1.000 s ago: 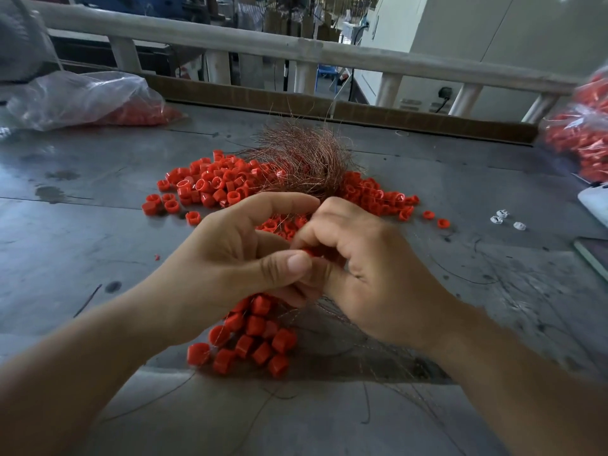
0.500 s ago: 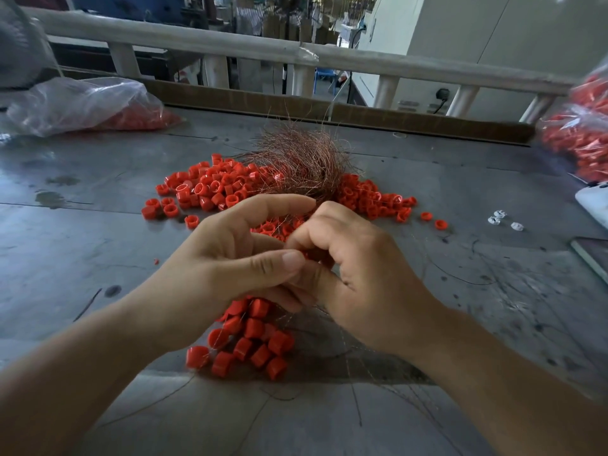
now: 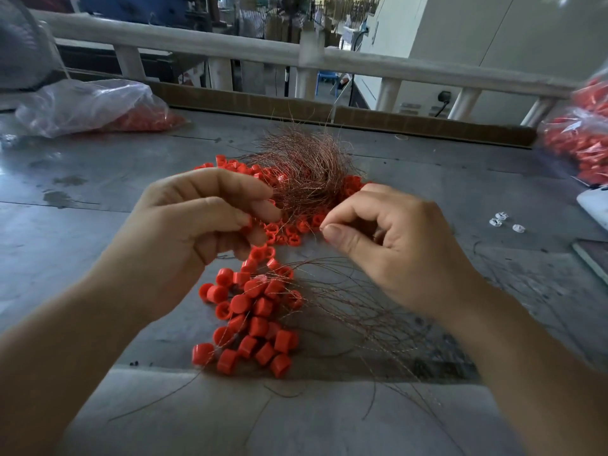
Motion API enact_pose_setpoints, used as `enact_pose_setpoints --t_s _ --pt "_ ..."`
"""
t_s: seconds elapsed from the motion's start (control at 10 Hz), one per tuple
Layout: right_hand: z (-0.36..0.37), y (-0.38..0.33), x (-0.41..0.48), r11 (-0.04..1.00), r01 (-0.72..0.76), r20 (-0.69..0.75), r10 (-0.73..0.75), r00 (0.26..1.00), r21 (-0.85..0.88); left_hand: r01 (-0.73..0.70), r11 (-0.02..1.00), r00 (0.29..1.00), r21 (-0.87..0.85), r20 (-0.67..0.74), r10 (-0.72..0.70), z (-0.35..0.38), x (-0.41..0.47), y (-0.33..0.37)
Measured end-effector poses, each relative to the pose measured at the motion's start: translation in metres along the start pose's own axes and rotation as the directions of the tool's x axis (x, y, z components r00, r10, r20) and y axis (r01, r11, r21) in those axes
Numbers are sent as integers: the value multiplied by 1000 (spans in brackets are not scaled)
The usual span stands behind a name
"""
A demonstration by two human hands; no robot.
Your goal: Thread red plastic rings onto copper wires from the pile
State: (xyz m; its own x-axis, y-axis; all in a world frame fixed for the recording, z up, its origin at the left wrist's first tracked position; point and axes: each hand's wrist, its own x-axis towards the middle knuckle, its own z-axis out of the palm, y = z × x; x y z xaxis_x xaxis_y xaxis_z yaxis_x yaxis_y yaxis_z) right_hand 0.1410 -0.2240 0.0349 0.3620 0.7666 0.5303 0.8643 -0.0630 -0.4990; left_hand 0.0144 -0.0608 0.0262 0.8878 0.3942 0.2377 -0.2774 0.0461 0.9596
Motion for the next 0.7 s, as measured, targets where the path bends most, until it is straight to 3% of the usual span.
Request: enact_pose_setpoints --t_s 0.2,0.3,0.5,0.7 --pt "-8 0 1 997 -62 157 70 985 -54 98 951 993 294 -88 -75 -7 2 2" --pt "-8 1 0 991 -88 252 111 961 -101 87 825 994 558 -98 -38 -7 2 -3" --pt "-12 6 0 958 -112 390 212 896 -263 73 709 997 702 -35 -67 -8 4 -12" --pt "-19 8 2 936 -218 415 321 852 -275 89 698 995 711 -97 -28 -8 4 -10"
